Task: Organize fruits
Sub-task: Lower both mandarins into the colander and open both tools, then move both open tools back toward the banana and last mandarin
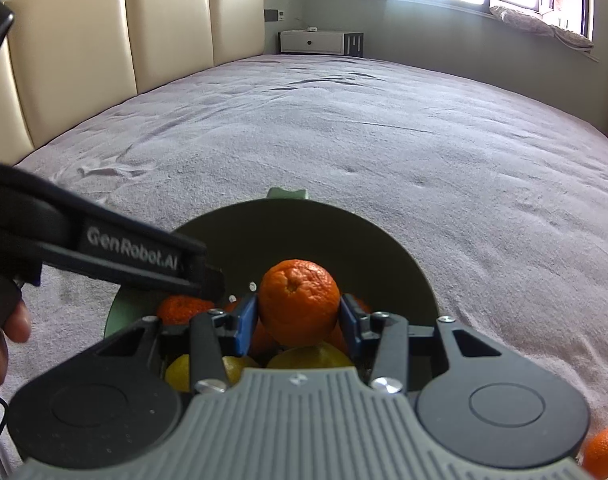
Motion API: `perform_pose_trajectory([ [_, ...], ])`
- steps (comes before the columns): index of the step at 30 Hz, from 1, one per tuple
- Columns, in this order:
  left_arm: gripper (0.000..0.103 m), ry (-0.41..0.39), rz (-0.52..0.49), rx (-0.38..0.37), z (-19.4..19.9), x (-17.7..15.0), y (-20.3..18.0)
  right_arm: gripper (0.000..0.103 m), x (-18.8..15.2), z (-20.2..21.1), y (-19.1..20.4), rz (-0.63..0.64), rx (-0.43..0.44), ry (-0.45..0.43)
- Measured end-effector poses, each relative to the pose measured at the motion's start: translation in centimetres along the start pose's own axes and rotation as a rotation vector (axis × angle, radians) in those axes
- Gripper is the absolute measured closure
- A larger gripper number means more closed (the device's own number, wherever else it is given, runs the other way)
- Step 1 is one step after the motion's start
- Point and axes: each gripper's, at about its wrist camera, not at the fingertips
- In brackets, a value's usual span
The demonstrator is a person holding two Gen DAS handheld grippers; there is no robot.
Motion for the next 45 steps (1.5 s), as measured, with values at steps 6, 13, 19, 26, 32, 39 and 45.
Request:
perform_pose_trajectory([
  [6, 0.040, -0.020, 0.006, -0.008, 0.1, 0.0, 0.0, 0.062, 0.5, -0.4, 0.3, 0.001, 0.006, 0.000],
  [13, 0.040, -0.005, 0.007, -0.002, -0.2, 0.0, 0.1, 0.061, 0.5, -1.4, 0.4, 0.002, -0.012, 0.034],
  [19, 0.040, 0.009, 0.009, -0.002, -0.2, -0.1, -0.1, 0.061, 0.3, -1.0, 0.5, 0.003, -0.018, 0.029],
  [26, 0.040, 0.016, 0.003, -0.001, 0.2, -0.3, -0.5, 0.060, 0.3, -0.1, 0.4, -0.003, -0.037, 0.012],
  [32, 0.040, 0.011, -0.021, -0.003, 1.0, -0.7, -1.2, 0.060, 0.1, 1.2, 0.5, 0.015, -0.063, 0.000],
  [39, 0.040, -0.010, -0.059, -0.006, 2.4, -1.5, -2.5, 0.058, -0.6, 3.6, 0.4, 0.023, -0.105, -0.018],
  [45, 0.040, -0.027, -0.116, -0.010, 3.6, -2.7, -4.0, 0.055, -1.8, 5.8, -0.3, 0.007, -0.160, -0.016],
])
Point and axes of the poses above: each gripper's, at about its wrist camera, not at the fingertips, and z roughly against the way its jaws point, y to its left, x to its top, and after that the axes turned 15 degrees about y, right-handed
